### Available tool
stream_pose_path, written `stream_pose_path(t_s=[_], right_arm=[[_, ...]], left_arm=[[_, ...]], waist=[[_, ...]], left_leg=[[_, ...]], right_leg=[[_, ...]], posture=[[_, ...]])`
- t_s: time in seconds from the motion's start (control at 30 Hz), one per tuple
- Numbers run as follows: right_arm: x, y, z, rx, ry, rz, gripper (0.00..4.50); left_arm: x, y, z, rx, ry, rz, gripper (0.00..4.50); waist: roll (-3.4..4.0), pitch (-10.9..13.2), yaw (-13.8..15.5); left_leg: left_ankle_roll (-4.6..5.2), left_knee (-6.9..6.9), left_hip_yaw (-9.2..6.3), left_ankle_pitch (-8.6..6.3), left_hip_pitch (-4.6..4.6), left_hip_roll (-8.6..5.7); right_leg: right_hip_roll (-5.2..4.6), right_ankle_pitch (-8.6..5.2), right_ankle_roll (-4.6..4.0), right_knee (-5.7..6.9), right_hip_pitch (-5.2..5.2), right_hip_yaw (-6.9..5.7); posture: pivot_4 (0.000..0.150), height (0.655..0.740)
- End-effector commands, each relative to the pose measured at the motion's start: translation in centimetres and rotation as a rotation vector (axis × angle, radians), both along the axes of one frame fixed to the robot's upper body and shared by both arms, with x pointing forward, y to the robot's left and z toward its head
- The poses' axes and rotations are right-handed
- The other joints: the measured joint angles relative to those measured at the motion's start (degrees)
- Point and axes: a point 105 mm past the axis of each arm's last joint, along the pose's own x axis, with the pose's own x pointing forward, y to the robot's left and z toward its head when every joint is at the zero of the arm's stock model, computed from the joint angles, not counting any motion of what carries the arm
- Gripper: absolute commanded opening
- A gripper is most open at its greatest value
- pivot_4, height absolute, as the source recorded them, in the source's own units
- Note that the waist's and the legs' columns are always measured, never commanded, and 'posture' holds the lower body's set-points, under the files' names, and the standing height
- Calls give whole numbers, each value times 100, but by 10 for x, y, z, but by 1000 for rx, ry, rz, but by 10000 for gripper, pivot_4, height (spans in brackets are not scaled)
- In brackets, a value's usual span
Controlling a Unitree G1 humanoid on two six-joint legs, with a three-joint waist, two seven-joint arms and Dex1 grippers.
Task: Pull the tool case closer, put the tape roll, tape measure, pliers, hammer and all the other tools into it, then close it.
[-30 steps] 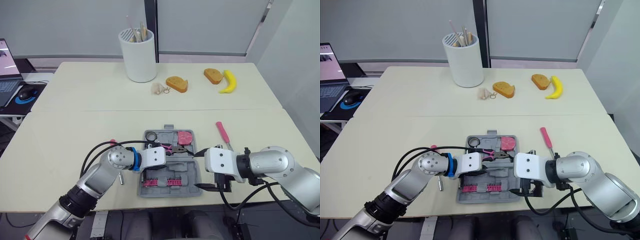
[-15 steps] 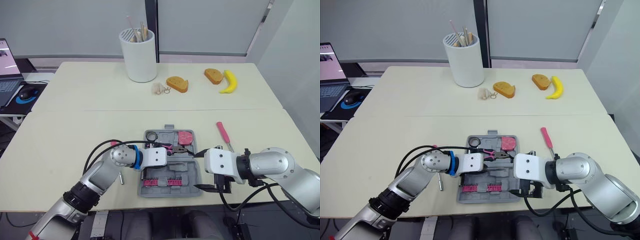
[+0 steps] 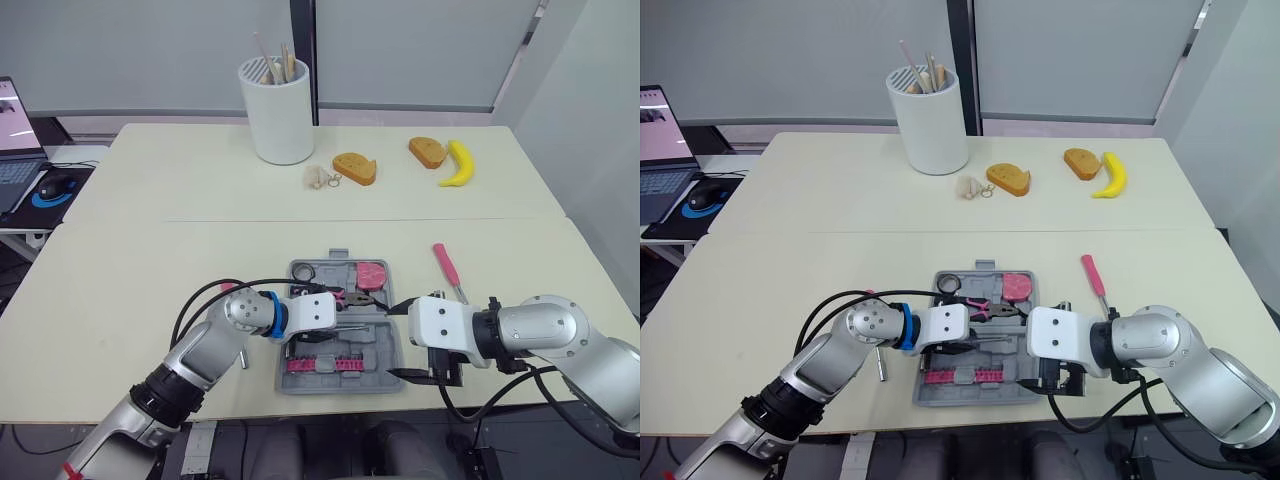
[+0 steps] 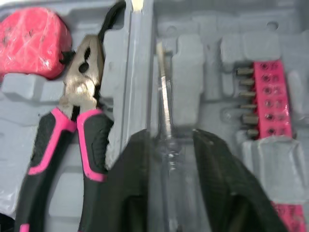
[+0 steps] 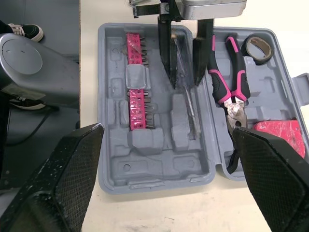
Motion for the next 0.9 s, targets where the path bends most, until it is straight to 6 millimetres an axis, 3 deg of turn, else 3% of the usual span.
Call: stream_pose_path(t_s=[0.03, 0.13, 0.27, 0.37, 0.67, 0.9], right_arm=[[-3, 3, 9, 23, -39, 11, 45000], [-4, 3, 8, 26, -37, 8, 45000], [-4, 3, 8, 30, -38, 4, 45000], [-2, 4, 7, 31, -41, 2, 45000], [-1, 3, 7, 33, -47, -11, 45000], [-1, 3, 6, 37, -42, -19, 45000]], left_arm=[[3, -2, 23, -37, -77, -9, 27266], [7, 0, 37, -57, -123, 13, 36455], [9, 7, 43, -100, -80, 34, 36455], [6, 16, 37, -85, -21, 9, 30577], [-1, 21, 16, -41, 25, -7, 713], [0, 20, -1, -9, 20, 13, 316]], waist=[[0, 0, -2], [0, 0, -2], [0, 0, -2], [1, -1, -3], [1, -1, 1], [2, -1, 0]], left_leg=[[0, 0, 0, 0, 0, 0], [0, 0, -1, 0, 0, 0], [0, 1, -1, 0, 0, 0], [0, 1, -1, 0, 1, 1], [0, 2, 0, 0, 0, 1], [0, 2, -1, 0, 1, 0]], right_leg=[[0, 0, 0, 0, 0, 0], [1, 0, 0, 1, 0, 0], [0, 0, 0, 1, 0, 0], [0, 0, 0, 1, 0, 0], [-3, 0, 0, 2, 0, 1], [-1, 0, 0, 4, 0, 0]], posture=[[1500, 7400], [1500, 7400], [1500, 7400], [1500, 7400], [1500, 7400], [1500, 7400]])
